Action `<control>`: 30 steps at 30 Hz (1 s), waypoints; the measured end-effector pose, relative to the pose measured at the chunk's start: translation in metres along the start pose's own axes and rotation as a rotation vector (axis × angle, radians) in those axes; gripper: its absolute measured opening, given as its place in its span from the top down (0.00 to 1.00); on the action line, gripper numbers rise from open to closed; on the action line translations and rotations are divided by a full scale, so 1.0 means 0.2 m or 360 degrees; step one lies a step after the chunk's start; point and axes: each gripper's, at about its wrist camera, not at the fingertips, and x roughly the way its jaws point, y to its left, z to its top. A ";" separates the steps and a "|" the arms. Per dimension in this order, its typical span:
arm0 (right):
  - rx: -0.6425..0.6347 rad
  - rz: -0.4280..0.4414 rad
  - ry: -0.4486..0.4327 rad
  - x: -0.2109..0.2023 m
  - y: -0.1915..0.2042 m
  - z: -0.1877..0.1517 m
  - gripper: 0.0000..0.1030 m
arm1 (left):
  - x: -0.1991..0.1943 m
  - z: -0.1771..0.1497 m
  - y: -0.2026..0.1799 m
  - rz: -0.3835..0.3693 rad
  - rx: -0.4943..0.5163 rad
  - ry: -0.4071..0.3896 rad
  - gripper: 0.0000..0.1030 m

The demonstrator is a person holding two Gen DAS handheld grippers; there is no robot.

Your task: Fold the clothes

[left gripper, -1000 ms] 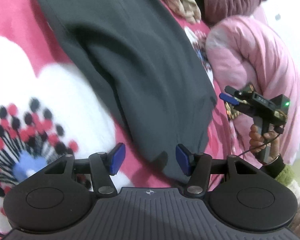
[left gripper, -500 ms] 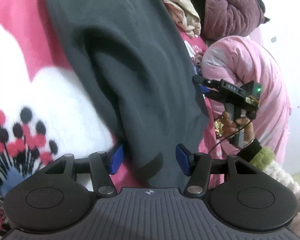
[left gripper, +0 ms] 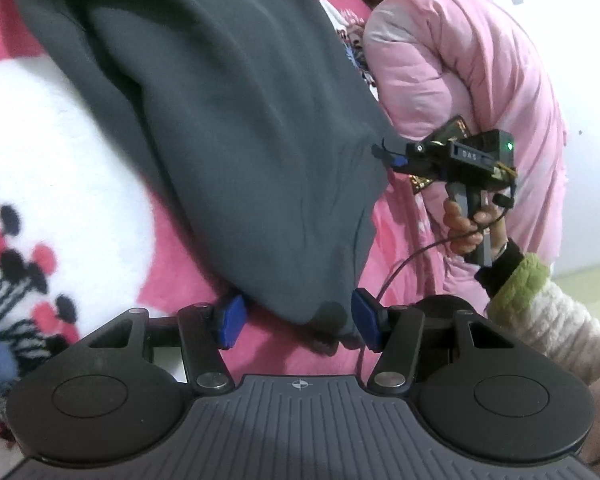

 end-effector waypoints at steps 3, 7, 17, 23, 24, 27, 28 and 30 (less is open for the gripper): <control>0.0060 0.0016 -0.0070 -0.01 -0.02 -0.03 0.50 | 0.03 0.01 -0.01 -0.0041 -0.0033 0.0011 0.47; 0.0156 0.0044 -0.0168 -0.02 -0.06 -0.06 0.63 | 0.10 0.02 -0.03 -0.0070 -0.0049 0.0045 0.58; 0.0212 0.0021 -0.0340 -0.04 -0.03 -0.15 0.87 | 0.16 0.06 -0.08 0.0006 0.0010 0.0002 0.97; 0.0228 0.0076 -0.0452 -0.11 0.01 -0.17 0.89 | 0.16 0.08 -0.16 0.0032 0.0141 -0.0077 0.97; 0.0234 0.0081 -0.0466 -0.12 0.01 -0.17 0.90 | 0.15 0.08 -0.17 0.0026 0.0147 -0.0098 0.97; 0.0249 0.0119 -0.0510 -0.14 0.03 -0.17 0.92 | 0.10 0.09 -0.18 -0.0001 0.0164 -0.0179 0.98; 0.0250 0.0130 -0.0522 -0.14 0.04 -0.17 0.92 | 0.08 0.10 -0.18 -0.0014 0.0161 -0.0200 0.98; 0.0247 0.0131 -0.0528 -0.14 0.06 -0.16 0.92 | 0.05 0.11 -0.18 -0.0045 0.0142 -0.0250 0.98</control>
